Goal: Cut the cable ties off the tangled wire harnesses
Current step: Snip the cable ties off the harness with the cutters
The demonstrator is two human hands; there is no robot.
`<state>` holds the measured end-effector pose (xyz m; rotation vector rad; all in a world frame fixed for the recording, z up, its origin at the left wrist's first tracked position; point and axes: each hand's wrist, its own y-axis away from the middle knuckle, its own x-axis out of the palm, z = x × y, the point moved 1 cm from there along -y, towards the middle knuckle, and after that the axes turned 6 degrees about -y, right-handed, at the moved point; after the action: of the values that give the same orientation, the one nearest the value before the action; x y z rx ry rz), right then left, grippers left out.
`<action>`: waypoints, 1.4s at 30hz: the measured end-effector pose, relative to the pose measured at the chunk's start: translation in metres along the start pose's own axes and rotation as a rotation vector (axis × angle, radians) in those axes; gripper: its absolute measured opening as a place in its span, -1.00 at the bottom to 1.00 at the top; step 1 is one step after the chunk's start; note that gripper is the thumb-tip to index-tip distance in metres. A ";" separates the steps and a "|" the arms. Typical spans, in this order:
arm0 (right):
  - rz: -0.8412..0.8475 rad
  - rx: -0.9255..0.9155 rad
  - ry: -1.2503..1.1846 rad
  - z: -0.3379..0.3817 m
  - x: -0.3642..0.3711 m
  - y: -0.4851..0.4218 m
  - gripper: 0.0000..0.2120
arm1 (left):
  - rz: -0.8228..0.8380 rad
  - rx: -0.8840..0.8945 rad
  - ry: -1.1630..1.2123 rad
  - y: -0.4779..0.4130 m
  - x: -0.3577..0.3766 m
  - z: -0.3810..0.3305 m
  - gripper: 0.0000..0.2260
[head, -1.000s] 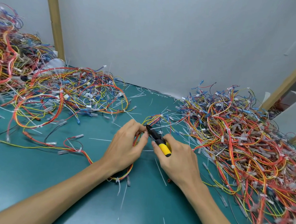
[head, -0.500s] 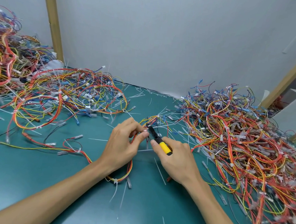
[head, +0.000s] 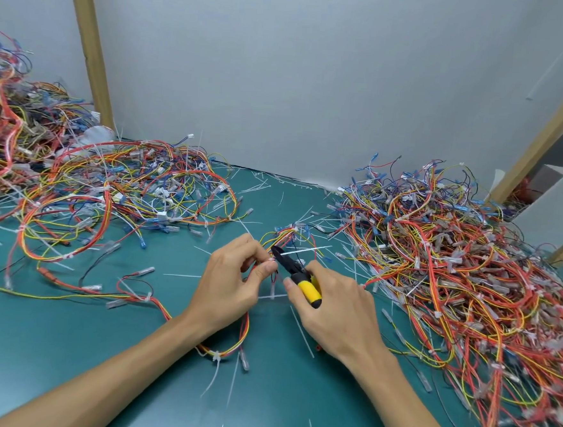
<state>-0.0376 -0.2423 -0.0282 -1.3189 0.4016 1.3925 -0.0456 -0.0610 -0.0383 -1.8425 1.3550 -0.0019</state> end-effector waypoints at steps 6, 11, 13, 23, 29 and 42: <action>0.028 -0.015 -0.048 0.002 0.003 0.001 -0.65 | 0.008 0.003 -0.010 0.000 0.001 0.003 -0.84; 0.040 -0.012 -0.059 0.003 0.001 0.001 -0.64 | 0.014 0.005 -0.006 0.000 0.001 0.002 -0.84; 0.042 -0.010 -0.061 0.003 0.001 0.001 -0.62 | 0.017 0.002 -0.004 0.000 0.001 0.002 -0.85; 0.012 0.021 -0.097 0.004 -0.002 0.002 -0.52 | 0.011 0.006 -0.010 0.001 0.000 0.000 -0.86; -0.024 0.024 -0.068 0.005 -0.003 0.000 -0.51 | 0.006 0.009 -0.011 0.001 0.000 0.000 -0.86; 0.026 0.038 -0.100 0.005 -0.002 -0.002 -0.51 | -0.001 0.006 0.001 0.001 -0.001 0.000 -0.83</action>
<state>-0.0388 -0.2390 -0.0239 -1.2121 0.3770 1.4588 -0.0470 -0.0608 -0.0385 -1.8380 1.3534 -0.0070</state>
